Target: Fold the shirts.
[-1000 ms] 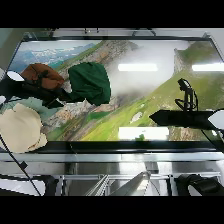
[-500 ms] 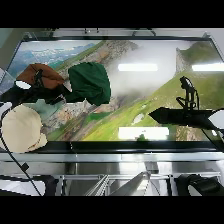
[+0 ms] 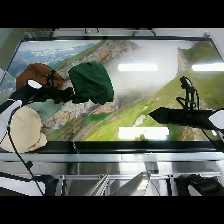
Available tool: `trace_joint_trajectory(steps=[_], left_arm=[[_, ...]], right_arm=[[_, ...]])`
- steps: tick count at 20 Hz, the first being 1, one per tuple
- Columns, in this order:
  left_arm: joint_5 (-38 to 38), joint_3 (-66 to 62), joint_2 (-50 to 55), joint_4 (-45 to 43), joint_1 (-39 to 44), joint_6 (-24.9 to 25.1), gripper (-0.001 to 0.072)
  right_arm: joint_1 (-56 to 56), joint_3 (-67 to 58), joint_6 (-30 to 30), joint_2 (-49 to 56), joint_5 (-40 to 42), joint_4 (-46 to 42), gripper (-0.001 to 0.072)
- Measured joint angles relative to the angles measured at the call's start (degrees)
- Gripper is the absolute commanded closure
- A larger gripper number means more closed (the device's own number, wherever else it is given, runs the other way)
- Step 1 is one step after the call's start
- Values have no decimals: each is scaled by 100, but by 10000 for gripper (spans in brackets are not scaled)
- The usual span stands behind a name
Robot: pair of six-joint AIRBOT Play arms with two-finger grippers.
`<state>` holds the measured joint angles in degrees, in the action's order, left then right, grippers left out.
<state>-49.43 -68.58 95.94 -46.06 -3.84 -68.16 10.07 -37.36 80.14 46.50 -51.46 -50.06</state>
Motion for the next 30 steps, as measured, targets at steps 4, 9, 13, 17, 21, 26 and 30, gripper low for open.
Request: trace_joint_trajectory(steps=[4, 9, 13, 17, 21, 26, 30], left_arm=[[-949, -734, -695, 796, 114, 605, 683], [-2103, -1451, -1598, 2052, 734, 898, 682], [-2365, -2476, -1808, 2973, 1655, 977, 682], [-2430, -3731, -1530, 3281, 2258, 708, 683], [-2758, -4100, -1169, 3038, 2179, 232, 684], [-3119, -3283, -1045, 2347, 1259, -44, 684], [-3401, -2133, -1025, 1670, 413, -48, 684]], right_arm=[[0, 0, -4, 2, -2, -2, 691], [0, 0, -52, 177, 151, -22, 691], [0, 0, -76, 291, 190, -17, 686], [0, 0, -87, 319, 155, -20, 240], [0, 0, -90, 326, -225, -55, 241], [0, 0, -68, 326, -1207, -745, 241], [7, 33, -35, 348, -1615, -933, 238]])
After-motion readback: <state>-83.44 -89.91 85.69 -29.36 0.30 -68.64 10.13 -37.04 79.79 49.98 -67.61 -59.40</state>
